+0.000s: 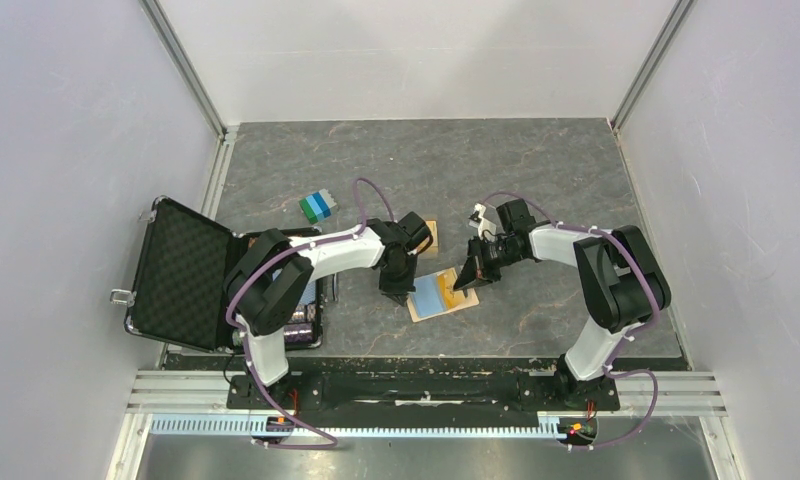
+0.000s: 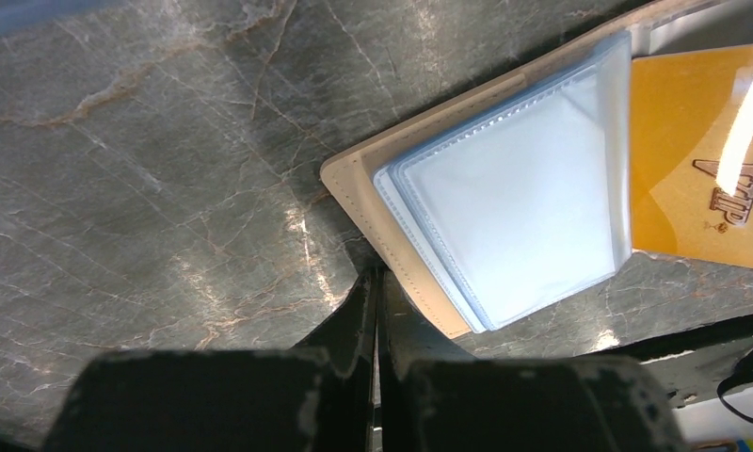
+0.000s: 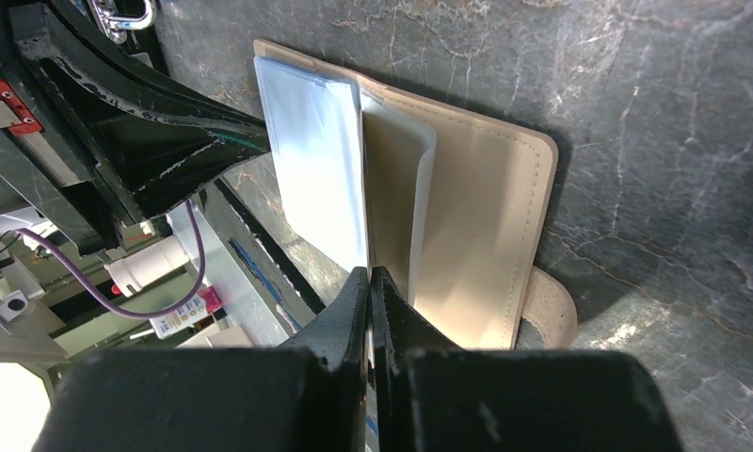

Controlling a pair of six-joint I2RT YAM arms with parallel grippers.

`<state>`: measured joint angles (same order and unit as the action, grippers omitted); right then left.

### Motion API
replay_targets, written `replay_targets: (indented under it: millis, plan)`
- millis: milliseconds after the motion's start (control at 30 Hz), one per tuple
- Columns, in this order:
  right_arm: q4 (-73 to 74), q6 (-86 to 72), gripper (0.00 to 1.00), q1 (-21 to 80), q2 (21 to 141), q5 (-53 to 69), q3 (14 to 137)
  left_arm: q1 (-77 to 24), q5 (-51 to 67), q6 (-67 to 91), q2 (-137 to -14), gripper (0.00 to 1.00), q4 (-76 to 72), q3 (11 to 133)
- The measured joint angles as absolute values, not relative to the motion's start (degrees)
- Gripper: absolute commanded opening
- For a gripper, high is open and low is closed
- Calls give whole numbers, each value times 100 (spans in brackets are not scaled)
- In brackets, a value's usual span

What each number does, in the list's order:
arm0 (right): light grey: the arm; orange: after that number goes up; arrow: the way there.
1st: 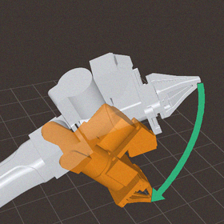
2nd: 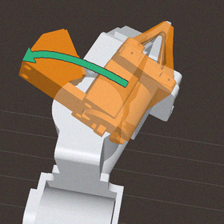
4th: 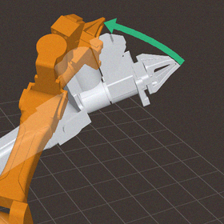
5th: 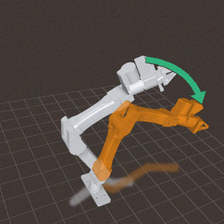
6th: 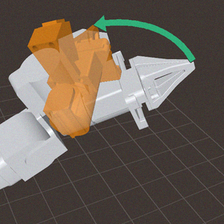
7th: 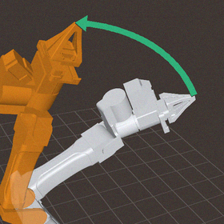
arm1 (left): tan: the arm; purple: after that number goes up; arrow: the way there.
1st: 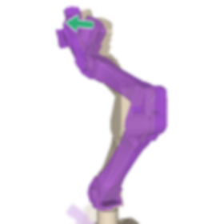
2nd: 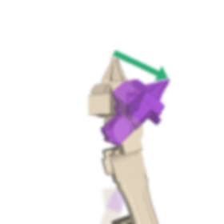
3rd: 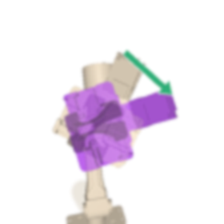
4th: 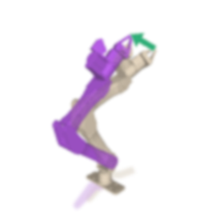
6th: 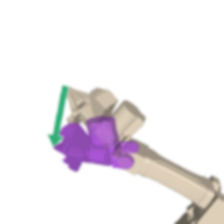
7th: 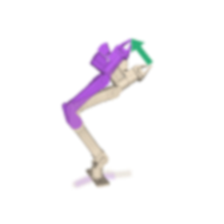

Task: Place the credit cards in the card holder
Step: Insert the credit card into the card holder.

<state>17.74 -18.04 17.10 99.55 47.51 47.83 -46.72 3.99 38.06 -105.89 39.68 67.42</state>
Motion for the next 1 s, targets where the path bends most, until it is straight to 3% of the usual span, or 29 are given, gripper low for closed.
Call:
replay_targets:
  millis: [1000]
  plan:
    - [1063,-2193,0,1778,9782,4860,4814,-4755,261,3699,-10634,2,4062,6834]
